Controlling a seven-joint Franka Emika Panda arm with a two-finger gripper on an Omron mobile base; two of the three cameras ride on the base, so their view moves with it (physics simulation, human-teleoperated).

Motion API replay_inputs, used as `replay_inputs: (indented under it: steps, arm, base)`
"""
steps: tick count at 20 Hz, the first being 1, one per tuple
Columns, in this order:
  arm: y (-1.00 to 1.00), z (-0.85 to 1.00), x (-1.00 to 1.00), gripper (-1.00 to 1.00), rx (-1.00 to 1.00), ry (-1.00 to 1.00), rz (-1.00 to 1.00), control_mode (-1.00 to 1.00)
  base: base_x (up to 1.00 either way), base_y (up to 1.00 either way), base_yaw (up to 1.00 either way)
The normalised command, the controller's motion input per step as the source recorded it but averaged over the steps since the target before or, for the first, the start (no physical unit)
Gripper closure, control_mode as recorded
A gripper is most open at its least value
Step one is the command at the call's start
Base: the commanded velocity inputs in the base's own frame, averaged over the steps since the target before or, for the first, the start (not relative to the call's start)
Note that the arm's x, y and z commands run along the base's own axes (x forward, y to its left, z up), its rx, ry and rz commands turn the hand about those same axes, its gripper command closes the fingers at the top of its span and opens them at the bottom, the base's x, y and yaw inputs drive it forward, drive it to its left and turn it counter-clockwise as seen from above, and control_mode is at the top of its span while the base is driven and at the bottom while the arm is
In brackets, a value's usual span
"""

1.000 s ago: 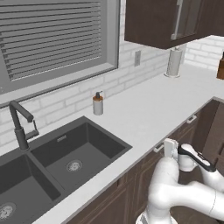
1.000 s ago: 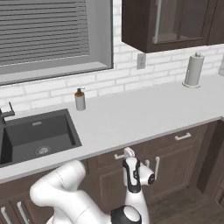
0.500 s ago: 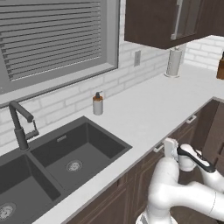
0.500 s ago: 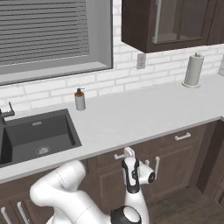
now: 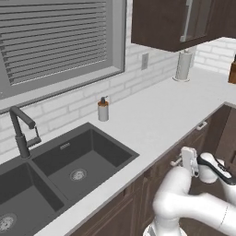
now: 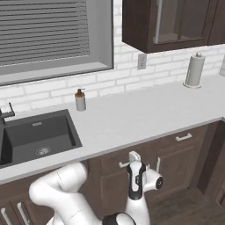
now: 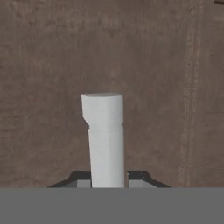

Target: Take a straw from the drawer in front and place it inside the glass cup on the dining counter.

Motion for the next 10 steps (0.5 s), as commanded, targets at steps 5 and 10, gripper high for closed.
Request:
replay_inputs:
  steps: [5,10]
  arm:
    - [-0.81,-0.04,-0.86,1.0,0.02,0.0,0.0,-1.0]
    - [-0.82,0.0,-0.86,1.0,0.03,0.0,0.0,-1.0]
  base:
    - [0.0,0.0,0.0]
    - [0.0,0.0,0.0]
